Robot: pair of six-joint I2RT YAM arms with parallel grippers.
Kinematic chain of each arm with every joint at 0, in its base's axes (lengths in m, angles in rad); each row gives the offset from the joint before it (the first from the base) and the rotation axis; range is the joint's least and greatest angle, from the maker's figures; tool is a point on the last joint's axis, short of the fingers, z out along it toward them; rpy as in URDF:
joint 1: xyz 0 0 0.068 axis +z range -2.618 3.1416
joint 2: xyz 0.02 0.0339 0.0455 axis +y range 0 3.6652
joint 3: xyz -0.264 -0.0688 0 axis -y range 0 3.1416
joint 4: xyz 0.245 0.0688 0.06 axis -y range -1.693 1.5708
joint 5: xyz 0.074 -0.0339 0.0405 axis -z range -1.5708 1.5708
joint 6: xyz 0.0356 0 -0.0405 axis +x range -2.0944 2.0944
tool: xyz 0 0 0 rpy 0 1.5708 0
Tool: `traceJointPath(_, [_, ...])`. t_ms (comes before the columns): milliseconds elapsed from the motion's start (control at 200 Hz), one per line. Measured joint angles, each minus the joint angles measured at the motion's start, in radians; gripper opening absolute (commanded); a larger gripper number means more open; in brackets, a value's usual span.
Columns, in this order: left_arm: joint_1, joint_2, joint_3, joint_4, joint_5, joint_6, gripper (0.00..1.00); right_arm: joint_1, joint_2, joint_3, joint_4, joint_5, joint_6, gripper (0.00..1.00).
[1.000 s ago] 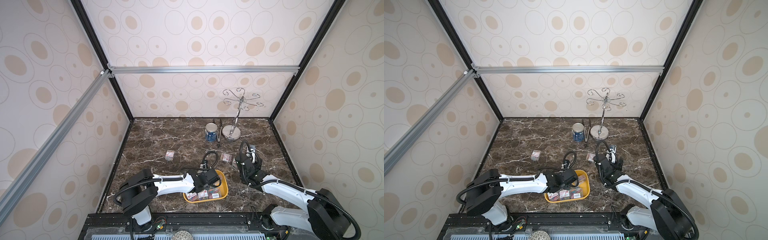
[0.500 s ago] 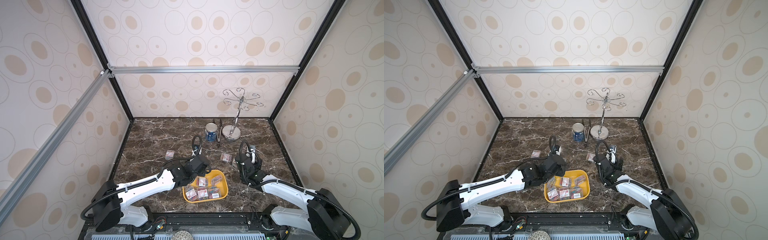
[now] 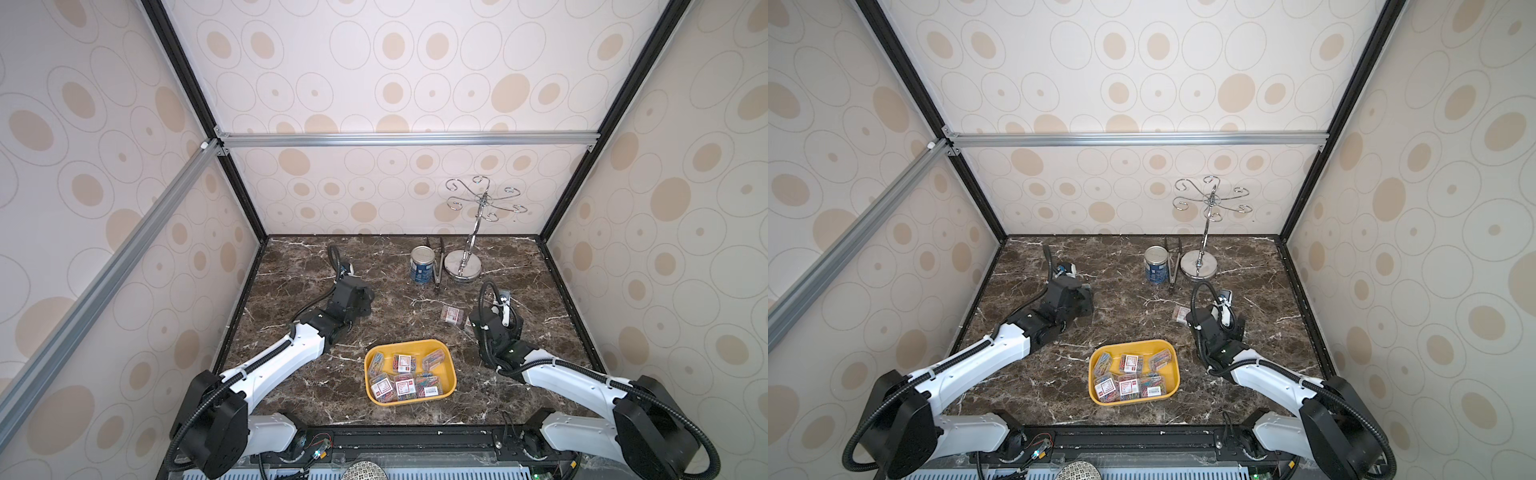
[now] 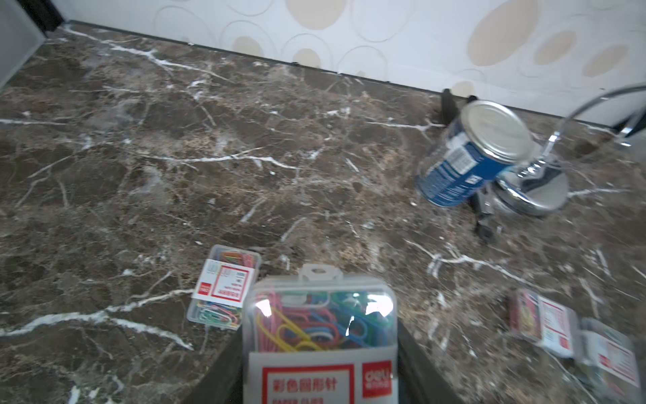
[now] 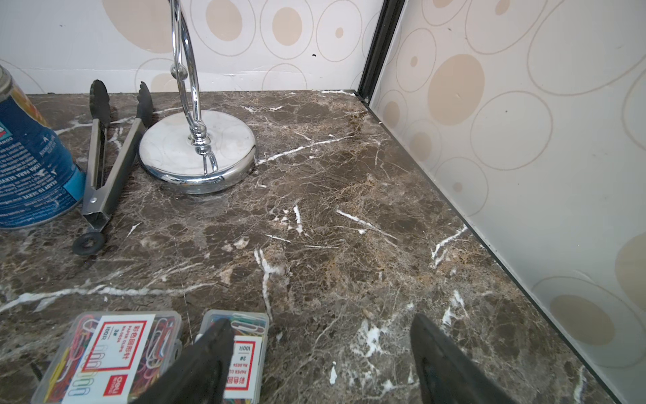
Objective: Take the paper clips out of the storage box
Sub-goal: Pick up the boxed paper clips from the storage box, then place the boxed paper clips at the center of the board.
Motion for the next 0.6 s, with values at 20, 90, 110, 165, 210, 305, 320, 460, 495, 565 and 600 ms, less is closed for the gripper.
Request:
traceJointPath(20, [0.014,0.011,-0.001,0.006,0.001,0.004,0.47,0.002,0.003,0.0,0.0,0.003,-0.001,0.81])
traceJointPath(90, [0.05,0.048,-0.002,0.027,0.006,0.013,0.47,0.008,0.017,0.002,0.0,0.01,-0.003,0.8])
traceJointPath(110, [0.057,0.058,-0.002,0.032,0.008,0.016,0.47,0.01,0.023,0.004,0.0,0.012,-0.004,0.8])
traceJointPath(165, [0.074,0.089,-0.002,0.052,0.016,0.022,0.47,0.015,0.037,0.012,0.0,0.018,-0.008,0.8])
traceJointPath(210, [0.084,0.115,-0.002,0.067,0.023,0.026,0.47,0.019,0.05,0.021,0.0,0.023,-0.01,0.8])
traceJointPath(305, [0.098,0.183,0.014,0.081,0.039,0.034,0.47,0.025,0.067,0.035,0.0,0.033,-0.013,0.8])
traceJointPath(320, [0.1,0.198,0.02,0.082,0.042,0.037,0.47,0.025,0.069,0.037,0.0,0.034,-0.014,0.8])
traceJointPath(460, [0.117,0.307,0.082,0.088,0.042,0.051,0.47,0.025,0.069,0.039,-0.001,0.042,-0.016,0.8])
traceJointPath(495, [0.12,0.331,0.1,0.089,0.037,0.054,0.47,0.025,0.069,0.039,0.0,0.042,-0.016,0.8])
traceJointPath(565, [0.126,0.373,0.134,0.09,0.029,0.06,0.47,0.025,0.069,0.039,0.0,0.042,-0.016,0.8])
traceJointPath(600, [0.129,0.391,0.147,0.093,0.027,0.064,0.47,0.025,0.068,0.039,0.0,0.042,-0.016,0.8])
